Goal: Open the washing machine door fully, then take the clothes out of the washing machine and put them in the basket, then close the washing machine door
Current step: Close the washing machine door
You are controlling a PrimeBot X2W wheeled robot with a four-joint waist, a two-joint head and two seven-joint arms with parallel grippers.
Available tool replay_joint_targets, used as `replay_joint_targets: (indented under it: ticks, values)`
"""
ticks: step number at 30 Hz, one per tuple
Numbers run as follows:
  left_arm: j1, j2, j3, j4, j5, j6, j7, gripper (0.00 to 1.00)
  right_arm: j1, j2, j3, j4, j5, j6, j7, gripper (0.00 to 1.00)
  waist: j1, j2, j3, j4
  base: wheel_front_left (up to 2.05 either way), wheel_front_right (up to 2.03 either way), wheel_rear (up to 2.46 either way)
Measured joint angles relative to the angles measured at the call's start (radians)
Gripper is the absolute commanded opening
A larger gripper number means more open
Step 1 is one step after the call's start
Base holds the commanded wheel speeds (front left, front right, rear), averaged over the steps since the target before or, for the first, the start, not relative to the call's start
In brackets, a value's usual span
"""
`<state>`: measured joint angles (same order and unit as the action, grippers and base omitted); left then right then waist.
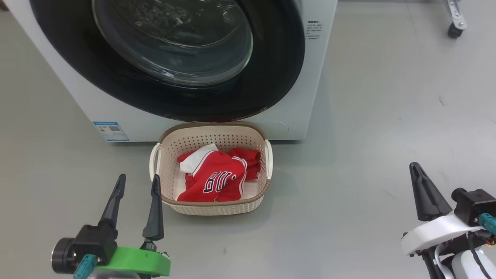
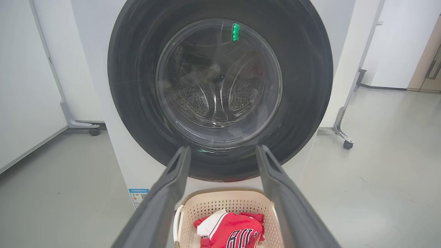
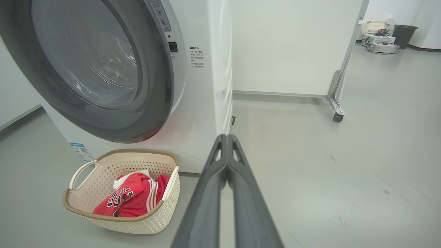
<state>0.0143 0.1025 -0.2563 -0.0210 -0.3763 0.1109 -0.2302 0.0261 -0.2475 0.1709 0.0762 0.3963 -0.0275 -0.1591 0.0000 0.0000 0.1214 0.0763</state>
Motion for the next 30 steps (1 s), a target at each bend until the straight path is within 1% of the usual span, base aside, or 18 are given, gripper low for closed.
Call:
replay_joint_targets:
  ticks: [6, 12, 13, 23, 26, 30]
  values:
    - [-0.002, -0.011, -0.025, -0.002, 0.000, 0.000, 0.000, 1.00, -0.051, -0.029, -0.011, 0.017, 0.000, 0.009, 0.018, 0.00, 0.0000, 0.0000, 0.011, 0.047, 0.00, 0.00, 0.00]
    - [-0.006, -0.020, -0.045, -0.002, 0.001, 0.000, 0.000, 1.00, -0.153, -0.055, -0.012, 0.035, -0.001, 0.028, 0.044, 0.00, 0.0000, 0.0000, 0.027, 0.100, 0.00, 0.00, 0.00]
    - [-0.008, -0.021, -0.049, -0.002, 0.001, 0.000, 0.000, 1.00, -0.170, -0.059, -0.009, 0.039, -0.001, 0.037, 0.049, 0.00, 0.0000, 0.0000, 0.030, 0.110, 0.00, 0.00, 0.00]
    - [-0.038, -0.034, -0.081, -0.002, 0.001, 0.000, 0.000, 1.00, -0.330, -0.059, 0.043, 0.111, -0.012, 0.078, 0.105, 0.00, 0.0000, 0.0000, 0.070, 0.207, 0.00, 0.00, 0.00]
    - [-0.048, -0.037, -0.085, -0.003, 0.001, 0.000, -0.001, 1.00, -0.398, -0.055, 0.067, 0.148, -0.021, 0.088, 0.128, 0.00, 0.0000, 0.0000, 0.093, 0.241, 0.00, 0.00, 0.00]
    - [-0.061, -0.041, -0.092, -0.005, 0.001, 0.000, -0.001, 1.00, -0.472, -0.053, 0.074, 0.184, -0.022, 0.098, 0.142, 0.00, 0.0000, 0.0000, 0.121, 0.267, 0.00, 0.00, 0.00]
